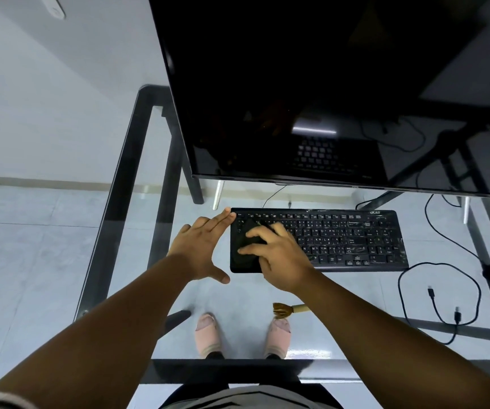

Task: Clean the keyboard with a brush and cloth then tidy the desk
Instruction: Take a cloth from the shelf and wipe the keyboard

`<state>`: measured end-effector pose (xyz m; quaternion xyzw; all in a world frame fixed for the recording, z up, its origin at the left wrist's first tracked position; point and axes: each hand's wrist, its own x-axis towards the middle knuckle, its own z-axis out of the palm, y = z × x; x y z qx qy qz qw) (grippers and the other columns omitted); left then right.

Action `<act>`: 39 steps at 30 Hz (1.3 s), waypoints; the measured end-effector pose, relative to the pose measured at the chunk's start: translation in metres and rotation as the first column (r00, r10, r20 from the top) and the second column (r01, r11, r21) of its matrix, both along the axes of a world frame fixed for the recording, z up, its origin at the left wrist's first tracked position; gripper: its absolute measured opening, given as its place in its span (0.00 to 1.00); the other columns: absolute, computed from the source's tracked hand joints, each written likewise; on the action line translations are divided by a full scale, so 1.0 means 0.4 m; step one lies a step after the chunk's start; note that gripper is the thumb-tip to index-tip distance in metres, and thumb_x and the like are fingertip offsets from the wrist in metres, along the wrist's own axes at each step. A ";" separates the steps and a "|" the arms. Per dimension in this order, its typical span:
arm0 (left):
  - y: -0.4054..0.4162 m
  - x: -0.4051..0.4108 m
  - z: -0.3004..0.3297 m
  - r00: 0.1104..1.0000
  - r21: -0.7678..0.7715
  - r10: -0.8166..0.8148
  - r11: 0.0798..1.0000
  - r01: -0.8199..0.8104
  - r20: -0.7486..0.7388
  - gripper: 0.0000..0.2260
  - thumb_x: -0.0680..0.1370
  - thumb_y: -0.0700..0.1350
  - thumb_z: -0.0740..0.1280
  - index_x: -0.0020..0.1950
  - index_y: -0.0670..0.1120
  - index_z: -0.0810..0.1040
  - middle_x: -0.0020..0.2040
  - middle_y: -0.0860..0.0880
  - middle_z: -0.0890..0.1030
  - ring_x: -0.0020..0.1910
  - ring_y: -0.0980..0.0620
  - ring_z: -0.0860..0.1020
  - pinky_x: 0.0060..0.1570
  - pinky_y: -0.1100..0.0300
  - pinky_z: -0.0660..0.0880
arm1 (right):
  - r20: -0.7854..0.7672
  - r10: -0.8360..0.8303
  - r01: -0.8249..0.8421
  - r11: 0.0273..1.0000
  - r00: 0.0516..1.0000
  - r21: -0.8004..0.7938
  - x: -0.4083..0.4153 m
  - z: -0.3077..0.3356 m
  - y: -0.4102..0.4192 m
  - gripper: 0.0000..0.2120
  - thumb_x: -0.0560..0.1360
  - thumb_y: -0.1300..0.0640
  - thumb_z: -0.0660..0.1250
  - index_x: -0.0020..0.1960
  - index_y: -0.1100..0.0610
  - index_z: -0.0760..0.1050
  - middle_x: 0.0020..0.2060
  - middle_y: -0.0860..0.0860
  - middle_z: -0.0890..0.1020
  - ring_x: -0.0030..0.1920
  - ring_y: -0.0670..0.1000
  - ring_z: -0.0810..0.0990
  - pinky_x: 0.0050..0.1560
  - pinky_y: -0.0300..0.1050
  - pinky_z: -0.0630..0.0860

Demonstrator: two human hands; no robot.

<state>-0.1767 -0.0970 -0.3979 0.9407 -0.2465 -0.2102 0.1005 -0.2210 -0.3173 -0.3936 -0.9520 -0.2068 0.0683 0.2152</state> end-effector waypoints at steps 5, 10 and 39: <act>0.001 0.002 0.002 1.000 0.008 -0.013 1.000 0.013 -0.004 0.61 0.60 0.68 0.75 0.78 0.58 0.36 0.79 0.60 0.40 0.74 0.51 0.56 0.70 0.49 0.62 | -0.008 -0.086 0.085 0.996 0.996 -0.040 0.008 0.008 0.042 0.25 0.72 0.67 0.63 0.62 0.43 0.78 0.63 0.46 0.73 0.54 0.55 0.67 0.53 0.56 0.73; 0.003 0.001 0.006 1.000 0.009 -0.018 1.000 0.018 0.011 0.60 0.61 0.67 0.75 0.78 0.58 0.37 0.79 0.60 0.40 0.75 0.52 0.54 0.70 0.50 0.60 | -0.023 0.061 -0.061 0.998 0.998 0.014 -0.012 -0.005 0.005 0.24 0.69 0.68 0.64 0.56 0.44 0.81 0.59 0.47 0.75 0.53 0.56 0.70 0.51 0.57 0.74; 0.002 -0.004 0.011 1.000 0.057 -0.005 0.998 0.003 0.028 0.60 0.60 0.69 0.74 0.78 0.59 0.37 0.79 0.61 0.42 0.77 0.54 0.48 0.71 0.52 0.53 | -0.047 0.048 -0.049 0.998 0.998 -0.033 -0.034 0.012 0.015 0.26 0.69 0.68 0.63 0.55 0.41 0.81 0.60 0.46 0.73 0.55 0.54 0.68 0.50 0.54 0.72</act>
